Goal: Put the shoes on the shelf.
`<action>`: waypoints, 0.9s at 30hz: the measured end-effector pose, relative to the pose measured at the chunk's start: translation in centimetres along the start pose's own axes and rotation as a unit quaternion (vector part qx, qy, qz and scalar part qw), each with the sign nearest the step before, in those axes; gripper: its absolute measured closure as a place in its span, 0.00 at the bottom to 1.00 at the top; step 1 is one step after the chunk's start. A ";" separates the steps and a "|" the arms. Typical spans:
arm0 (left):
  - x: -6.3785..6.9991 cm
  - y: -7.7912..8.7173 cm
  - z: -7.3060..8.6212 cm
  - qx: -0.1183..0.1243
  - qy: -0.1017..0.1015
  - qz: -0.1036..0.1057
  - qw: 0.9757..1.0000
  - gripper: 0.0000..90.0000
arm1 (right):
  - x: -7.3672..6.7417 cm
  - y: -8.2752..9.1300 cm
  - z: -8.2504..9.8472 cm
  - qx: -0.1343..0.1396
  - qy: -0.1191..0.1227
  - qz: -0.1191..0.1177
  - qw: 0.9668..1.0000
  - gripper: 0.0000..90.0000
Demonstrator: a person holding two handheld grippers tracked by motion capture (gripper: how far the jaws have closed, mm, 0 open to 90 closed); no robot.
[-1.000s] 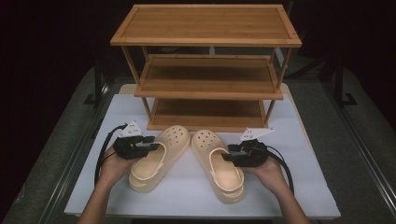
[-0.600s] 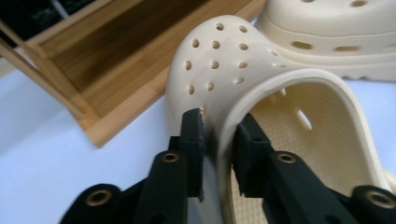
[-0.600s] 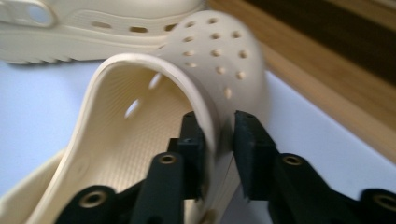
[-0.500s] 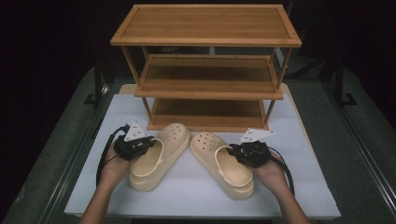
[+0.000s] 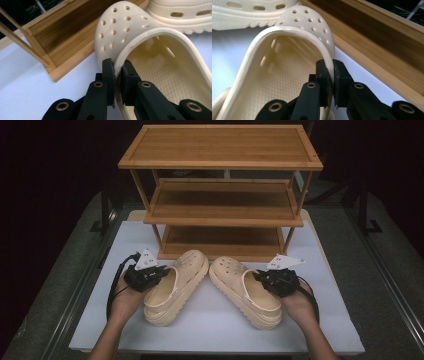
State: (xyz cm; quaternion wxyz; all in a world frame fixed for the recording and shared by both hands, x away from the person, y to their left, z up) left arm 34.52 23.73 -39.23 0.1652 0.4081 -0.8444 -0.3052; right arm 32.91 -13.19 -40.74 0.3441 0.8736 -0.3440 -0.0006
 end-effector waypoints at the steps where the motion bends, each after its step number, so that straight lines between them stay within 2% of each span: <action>1: 0.1 0.0 0.0 -0.001 -0.002 0.000 1.000 0.93 | 0.1 0.1 0.0 0.002 0.000 0.004 1.000 0.93; 7: 0.3 -0.1 -0.8 0.001 0.003 0.004 1.000 0.93 | 1.0 0.6 0.1 0.002 -0.008 0.012 1.000 0.93; 15: 0.1 -1.0 -2.6 0.008 0.003 -0.001 1.000 0.93 | 3.4 0.4 -0.5 0.003 -0.017 0.040 0.999 0.93; 23: -0.2 -2.7 -4.9 0.015 0.001 -0.008 1.000 0.93 | 5.7 -0.8 -1.5 -0.001 -0.027 0.063 0.998 0.93; 27: -0.6 -4.1 -5.9 0.019 0.001 -0.019 1.000 0.93 | 6.5 -1.5 -1.7 -0.003 -0.033 0.072 0.997 0.93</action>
Point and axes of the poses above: each handheld gripper's, and its own axes: y roughly backward along the jaws, z roughly out of its underside, x roughly to its right, the point moved 3 cm from there along -y, roughly forward along the jaws, and after that the axes turned 15 degrees about y, right-handed, at the moved point
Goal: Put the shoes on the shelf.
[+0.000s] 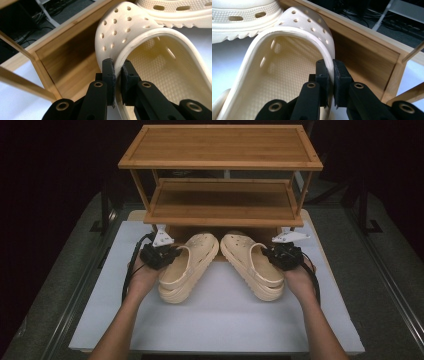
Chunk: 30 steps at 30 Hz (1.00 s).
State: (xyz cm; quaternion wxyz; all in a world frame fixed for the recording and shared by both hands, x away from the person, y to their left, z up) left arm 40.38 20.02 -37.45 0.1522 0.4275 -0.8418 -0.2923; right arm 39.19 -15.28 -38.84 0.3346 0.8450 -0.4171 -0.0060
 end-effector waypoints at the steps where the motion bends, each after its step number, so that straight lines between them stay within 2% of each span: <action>1: 0.0 -0.3 -0.1 0.000 0.004 -0.004 1.000 0.93 | 0.3 -0.4 -0.1 -0.002 -0.001 0.004 1.000 0.93; 5: -0.3 -1.6 -0.7 0.002 0.001 -0.017 1.000 0.93 | 0.8 -1.3 -0.3 -0.006 -0.003 0.014 1.000 0.93; 9: -0.5 -3.1 -1.1 -0.002 -0.001 -0.032 0.999 0.93 | 1.2 -2.3 -0.1 -0.011 -0.016 0.025 0.999 0.93; 15: -0.4 -4.9 -1.5 -0.004 -0.013 -0.068 0.998 0.93 | 1.6 -4.0 -0.4 -0.020 -0.020 0.038 0.999 0.93; 16: -0.3 -5.2 -1.5 0.000 -0.009 -0.071 0.997 0.93 | 1.6 -4.3 -0.6 -0.021 -0.019 0.041 0.999 0.93; 19: -0.1 -5.8 -1.6 0.003 -0.006 -0.078 0.997 0.93 | 1.5 -4.8 -0.9 -0.017 -0.018 0.050 0.998 0.93; 30: 0.2 -6.4 -1.9 0.004 -0.007 -0.100 0.995 0.92 | 1.6 -6.1 -0.8 -0.029 -0.023 0.075 0.996 0.93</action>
Point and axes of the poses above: each handheld gripper's, and its own axes: y roughly backward along the jaws, z roughly out of its underside, x roughly to its right, the point moved 3 cm from there along -y, roughly forward along the jaws, and after that the axes turned 15 degrees about y, right-handed, at the moved point
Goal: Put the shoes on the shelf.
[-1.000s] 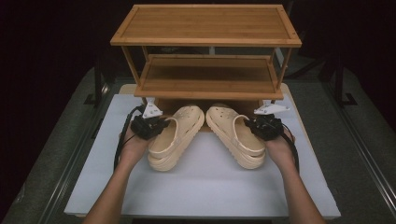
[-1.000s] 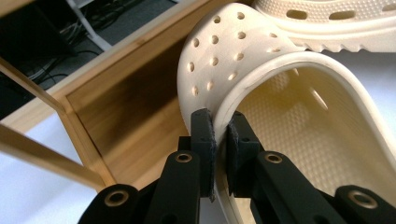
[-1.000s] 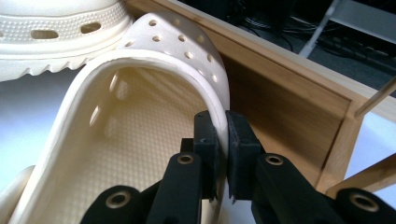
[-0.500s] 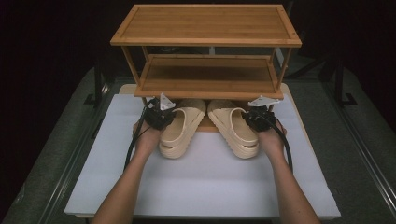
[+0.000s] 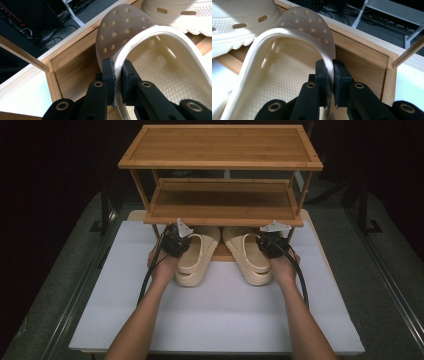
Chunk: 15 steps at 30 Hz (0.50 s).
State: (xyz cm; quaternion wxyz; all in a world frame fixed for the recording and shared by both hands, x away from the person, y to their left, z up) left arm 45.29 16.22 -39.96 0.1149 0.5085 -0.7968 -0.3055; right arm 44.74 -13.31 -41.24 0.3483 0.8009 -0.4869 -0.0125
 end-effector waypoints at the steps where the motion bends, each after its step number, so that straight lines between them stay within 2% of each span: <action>1: 0.1 -0.1 0.0 0.001 0.000 -0.001 1.000 0.92 | 0.0 -0.1 -0.1 0.001 -0.001 0.000 1.000 0.93; 10: 1.1 -0.5 0.0 0.002 -0.009 0.006 1.000 0.87 | -0.7 -0.4 -0.5 0.005 0.004 -0.003 1.000 0.87; 13: 1.1 -0.5 0.0 0.002 -0.005 0.014 1.000 0.83 | -0.7 -0.3 -0.5 0.005 0.003 -0.008 1.000 0.84; 15: 1.1 -0.5 0.0 -0.001 -0.005 0.018 1.000 0.77 | -0.6 -0.2 -0.5 0.009 -0.002 -0.013 1.000 0.82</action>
Point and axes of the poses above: each handheld gripper's, and its own axes: y roughly backward along the jaws, z roughly out of its underside, x roughly to its right, the point moved 3 cm from there along -y, roughly forward along the jaws, and after that the axes turned 15 degrees about y, right-handed, at the moved point
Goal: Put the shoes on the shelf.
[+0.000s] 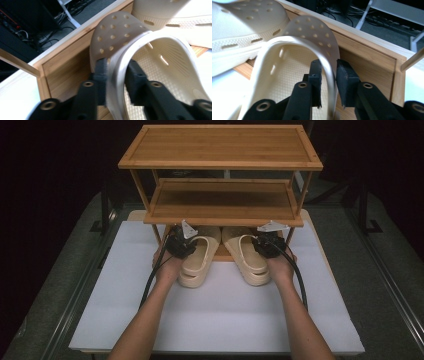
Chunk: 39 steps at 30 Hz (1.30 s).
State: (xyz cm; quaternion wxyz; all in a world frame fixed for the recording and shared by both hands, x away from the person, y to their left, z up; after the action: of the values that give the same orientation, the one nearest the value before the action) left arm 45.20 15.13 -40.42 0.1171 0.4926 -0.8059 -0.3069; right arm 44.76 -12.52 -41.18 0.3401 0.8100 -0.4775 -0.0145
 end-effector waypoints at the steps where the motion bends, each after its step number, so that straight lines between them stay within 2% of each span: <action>1: 0.0 0.0 0.0 0.000 0.003 0.000 1.000 0.74 | 0.1 0.1 0.0 0.002 -0.004 -0.003 1.000 0.79; 4: -0.1 0.2 0.1 -0.008 0.004 0.010 1.000 0.64 | 0.2 0.4 0.0 0.002 -0.006 -0.007 1.000 0.69; 7: -0.3 0.7 0.0 -0.012 0.017 0.024 0.999 0.56 | 0.3 0.8 -0.1 0.005 -0.010 -0.014 1.000 0.60; 9: -0.5 1.2 0.0 -0.008 0.028 0.044 0.999 0.52 | 0.5 1.4 -0.1 0.006 -0.017 -0.023 1.000 0.54; 12: -1.0 2.4 0.0 -0.011 0.047 0.076 0.996 0.46 | 0.8 2.3 -0.1 0.013 -0.026 -0.038 0.999 0.49; 15: -1.4 3.8 0.3 -0.018 0.056 0.101 0.993 0.38 | 1.1 3.7 0.1 0.016 -0.035 -0.059 0.997 0.43; 20: -1.7 5.7 1.3 -0.030 0.060 0.135 0.989 0.26 | 1.2 5.6 0.9 0.015 -0.032 -0.086 0.996 0.35; 23: -1.8 6.8 2.2 -0.033 0.053 0.145 0.987 0.21 | 1.2 6.9 1.7 0.023 -0.034 -0.094 0.995 0.34; 26: -1.8 7.6 3.3 -0.031 0.053 0.161 0.985 0.17 | 1.1 7.8 2.7 0.020 -0.033 -0.110 0.993 0.28; 30: -1.6 8.3 4.8 -0.034 0.046 0.169 0.984 0.11 | 0.7 8.5 4.1 0.016 -0.026 -0.127 0.991 0.21; 32: -1.6 8.4 5.8 -0.032 0.047 0.175 0.983 0.10 | 0.5 8.8 5.0 0.018 -0.023 -0.133 0.991 0.21; 35: -1.6 8.0 7.1 -0.043 0.047 0.176 0.982 0.05 | 0.2 8.8 6.2 0.024 -0.023 -0.143 0.989 0.20; 37: -1.6 7.6 8.0 -0.052 0.052 0.175 0.982 0.03 | -0.1 8.6 6.9 0.022 -0.019 -0.144 0.989 0.20; 39: -1.5 7.1 8.6 -0.063 0.051 0.174 0.981 0.02 | -0.5 8.2 7.7 0.012 -0.019 -0.156 0.987 0.17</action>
State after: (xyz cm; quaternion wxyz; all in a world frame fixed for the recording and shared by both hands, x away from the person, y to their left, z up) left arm 36.57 22.06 -42.67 0.2402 0.3510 -0.8515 -0.3067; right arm 35.57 -18.83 -42.56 0.3147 0.8782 -0.3518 -0.0771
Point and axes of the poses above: each handheld gripper's, and its own axes: y roughly backward along the jaws, z roughly out of its underside, x roughly to its right, the point moved 3 cm from there along -y, roughly forward along the jaws, and after that the axes turned 15 degrees about y, right-handed, at the moved point
